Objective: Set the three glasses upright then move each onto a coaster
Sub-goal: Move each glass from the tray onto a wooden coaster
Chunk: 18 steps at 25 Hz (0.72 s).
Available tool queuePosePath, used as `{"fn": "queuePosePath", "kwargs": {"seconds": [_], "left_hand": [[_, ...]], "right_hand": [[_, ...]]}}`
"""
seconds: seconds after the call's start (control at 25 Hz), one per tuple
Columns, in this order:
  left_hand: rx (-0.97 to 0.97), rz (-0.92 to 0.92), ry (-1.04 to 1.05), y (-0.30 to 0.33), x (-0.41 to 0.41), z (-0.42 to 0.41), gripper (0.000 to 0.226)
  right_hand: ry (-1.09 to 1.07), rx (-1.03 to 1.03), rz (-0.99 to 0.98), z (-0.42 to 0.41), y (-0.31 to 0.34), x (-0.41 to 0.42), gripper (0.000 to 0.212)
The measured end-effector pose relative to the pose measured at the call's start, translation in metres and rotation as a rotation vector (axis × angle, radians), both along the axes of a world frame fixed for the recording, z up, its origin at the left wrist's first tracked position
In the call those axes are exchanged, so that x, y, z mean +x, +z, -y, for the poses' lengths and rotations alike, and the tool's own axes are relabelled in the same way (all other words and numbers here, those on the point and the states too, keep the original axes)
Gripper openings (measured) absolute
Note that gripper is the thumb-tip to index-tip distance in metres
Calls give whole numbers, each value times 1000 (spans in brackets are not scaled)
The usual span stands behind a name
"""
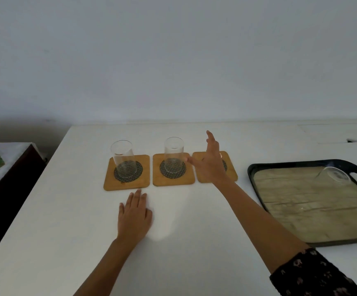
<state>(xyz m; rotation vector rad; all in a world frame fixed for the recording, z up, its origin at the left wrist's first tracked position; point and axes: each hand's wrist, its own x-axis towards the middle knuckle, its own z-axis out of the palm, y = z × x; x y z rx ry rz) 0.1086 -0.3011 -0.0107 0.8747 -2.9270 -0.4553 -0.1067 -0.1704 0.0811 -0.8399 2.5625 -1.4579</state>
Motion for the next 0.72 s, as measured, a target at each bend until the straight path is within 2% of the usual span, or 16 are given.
{"fn": "queuePosePath", "kwargs": {"seconds": [0.12, 0.24, 0.36, 0.52, 0.6, 0.72], "left_hand": [[4, -36, 14, 7, -13, -22, 51], [6, -59, -82, 7, -30, -64, 52], [-1, -48, -160, 5, -52, -107, 53], [-41, -14, -176, 0, -65, -150, 65], [-58, -42, -155, -3, -64, -156, 69], [-74, -57, -138, -8, -63, -156, 68]], "right_hand": [[-78, 23, -125, -51, 17, -20, 103], [-187, 47, -274, -110, 34, -44, 86], [-340, 75, -307, -178, 43, -71, 67], [-524, 92, -208, -273, 41, -102, 55], [-536, 116, -88, -312, 35, -112, 61], [-423, 119, 65, -348, 21, -116, 76]]}}
